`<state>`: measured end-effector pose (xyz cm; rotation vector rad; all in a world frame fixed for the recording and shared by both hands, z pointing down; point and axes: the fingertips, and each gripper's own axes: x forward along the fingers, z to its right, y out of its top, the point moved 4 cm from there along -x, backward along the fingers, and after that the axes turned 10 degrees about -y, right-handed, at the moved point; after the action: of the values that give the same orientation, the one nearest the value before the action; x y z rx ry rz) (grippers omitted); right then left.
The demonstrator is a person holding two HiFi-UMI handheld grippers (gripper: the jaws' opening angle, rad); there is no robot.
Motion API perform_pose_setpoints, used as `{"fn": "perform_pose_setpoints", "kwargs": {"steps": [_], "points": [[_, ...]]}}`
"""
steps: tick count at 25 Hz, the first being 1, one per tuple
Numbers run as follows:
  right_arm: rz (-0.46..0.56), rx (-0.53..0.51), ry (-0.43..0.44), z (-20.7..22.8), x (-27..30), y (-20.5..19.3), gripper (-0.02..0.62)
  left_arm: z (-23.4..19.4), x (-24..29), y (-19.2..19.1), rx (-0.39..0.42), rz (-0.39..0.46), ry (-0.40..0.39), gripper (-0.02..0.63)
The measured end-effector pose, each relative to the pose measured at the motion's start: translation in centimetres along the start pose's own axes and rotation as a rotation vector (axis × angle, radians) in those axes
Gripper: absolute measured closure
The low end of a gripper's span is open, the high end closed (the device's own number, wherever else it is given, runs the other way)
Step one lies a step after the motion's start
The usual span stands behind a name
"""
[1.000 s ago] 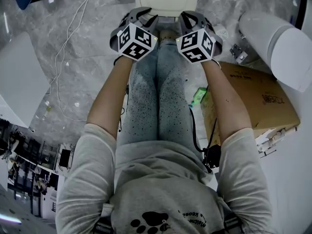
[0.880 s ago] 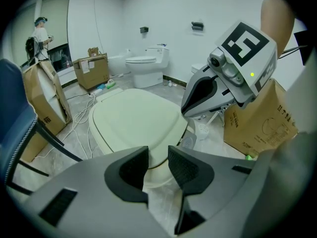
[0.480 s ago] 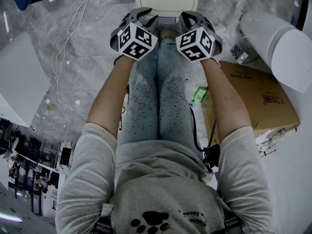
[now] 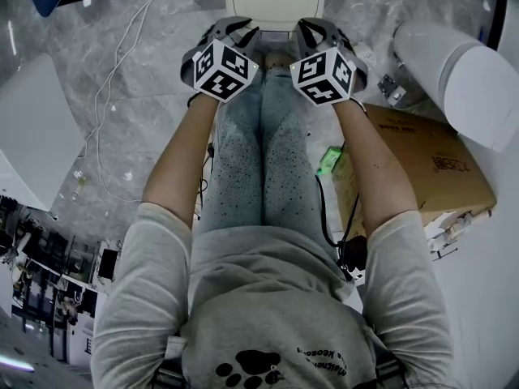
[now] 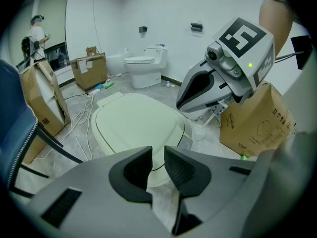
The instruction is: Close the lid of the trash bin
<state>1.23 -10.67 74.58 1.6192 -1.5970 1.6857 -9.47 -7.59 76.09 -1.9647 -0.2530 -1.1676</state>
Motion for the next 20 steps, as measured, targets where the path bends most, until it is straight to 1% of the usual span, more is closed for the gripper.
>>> {"fn": "perform_pose_setpoints", "kwargs": {"steps": [6,10,17,20], "points": [[0.063,0.015,-0.033,1.5,-3.9,3.6,0.558,0.9,-3.4,3.1,0.04,0.027,0.004,0.558],[0.095,0.041,-0.051,2.3,-7.2,5.5,0.558,1.7,-6.2,5.2,0.041,0.04,0.006,0.574],[0.112,0.083,-0.089,3.6,-12.6,7.1,0.558,3.4,-11.5,8.8,0.052,0.067,0.03,0.584],[0.126,0.1,-0.091,4.2,-14.8,8.4,0.561,3.9,-14.0,10.0,0.05,0.071,0.046,0.585]]}}
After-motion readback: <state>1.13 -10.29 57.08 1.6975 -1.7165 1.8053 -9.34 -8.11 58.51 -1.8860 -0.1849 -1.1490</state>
